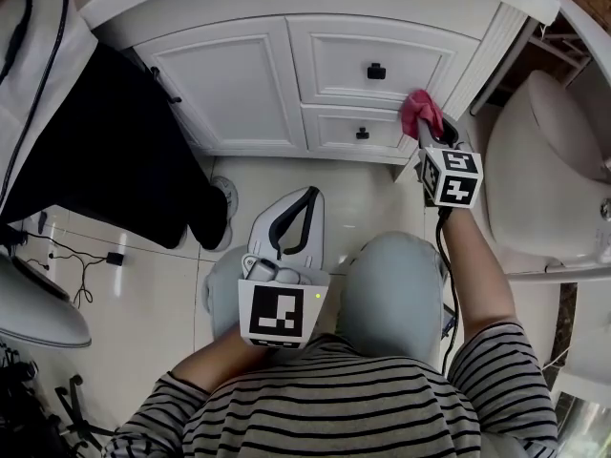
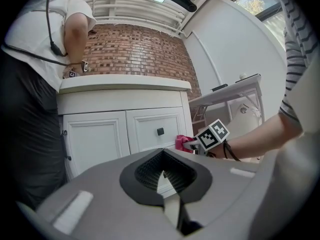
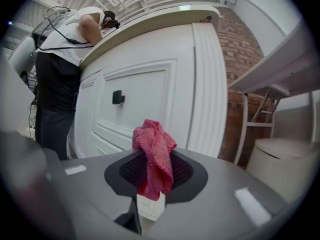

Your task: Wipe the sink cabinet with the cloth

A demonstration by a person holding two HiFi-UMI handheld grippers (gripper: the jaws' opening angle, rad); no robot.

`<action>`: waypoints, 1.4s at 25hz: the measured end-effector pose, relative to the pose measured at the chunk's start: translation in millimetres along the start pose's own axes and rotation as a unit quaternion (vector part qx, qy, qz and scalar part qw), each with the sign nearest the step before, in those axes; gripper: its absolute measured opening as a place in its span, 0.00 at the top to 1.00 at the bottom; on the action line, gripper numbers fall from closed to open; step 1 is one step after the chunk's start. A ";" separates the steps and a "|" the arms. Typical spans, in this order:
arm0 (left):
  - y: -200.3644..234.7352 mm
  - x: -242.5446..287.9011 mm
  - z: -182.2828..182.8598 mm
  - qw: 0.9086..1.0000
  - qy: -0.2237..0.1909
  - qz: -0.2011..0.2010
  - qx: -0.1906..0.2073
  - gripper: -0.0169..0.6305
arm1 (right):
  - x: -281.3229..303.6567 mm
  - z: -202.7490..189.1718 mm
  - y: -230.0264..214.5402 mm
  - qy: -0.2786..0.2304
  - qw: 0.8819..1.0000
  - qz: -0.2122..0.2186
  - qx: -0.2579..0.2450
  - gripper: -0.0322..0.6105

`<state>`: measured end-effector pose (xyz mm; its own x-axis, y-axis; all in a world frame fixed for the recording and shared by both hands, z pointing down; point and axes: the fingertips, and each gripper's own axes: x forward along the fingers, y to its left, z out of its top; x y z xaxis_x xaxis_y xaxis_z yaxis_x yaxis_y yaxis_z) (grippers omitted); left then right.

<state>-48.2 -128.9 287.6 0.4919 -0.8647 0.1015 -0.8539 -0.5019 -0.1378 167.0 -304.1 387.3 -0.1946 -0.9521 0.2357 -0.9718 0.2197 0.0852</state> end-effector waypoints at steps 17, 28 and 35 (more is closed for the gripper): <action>4.0 -5.6 4.0 1.000 0.005 0.003 -0.009 0.98 | -17.0 18.7 89.6 -0.031 0.991 0.125 0.021 0.82; 32.1 -12.2 -9.7 0.998 0.052 0.022 -0.031 0.98 | 65.7 -25.7 150.3 0.050 0.978 0.173 -0.105 0.82; 6.4 2.5 -7.9 0.999 0.037 -0.007 -0.005 0.98 | 26.6 -48.5 34.7 0.066 0.990 0.082 -0.095 0.82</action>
<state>-53.7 -134.1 294.8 0.4909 -0.8531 0.1768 -0.8484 -0.5142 -0.1255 134.6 -311.5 443.4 -0.3172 -0.8668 0.3847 -0.8836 0.4174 0.2120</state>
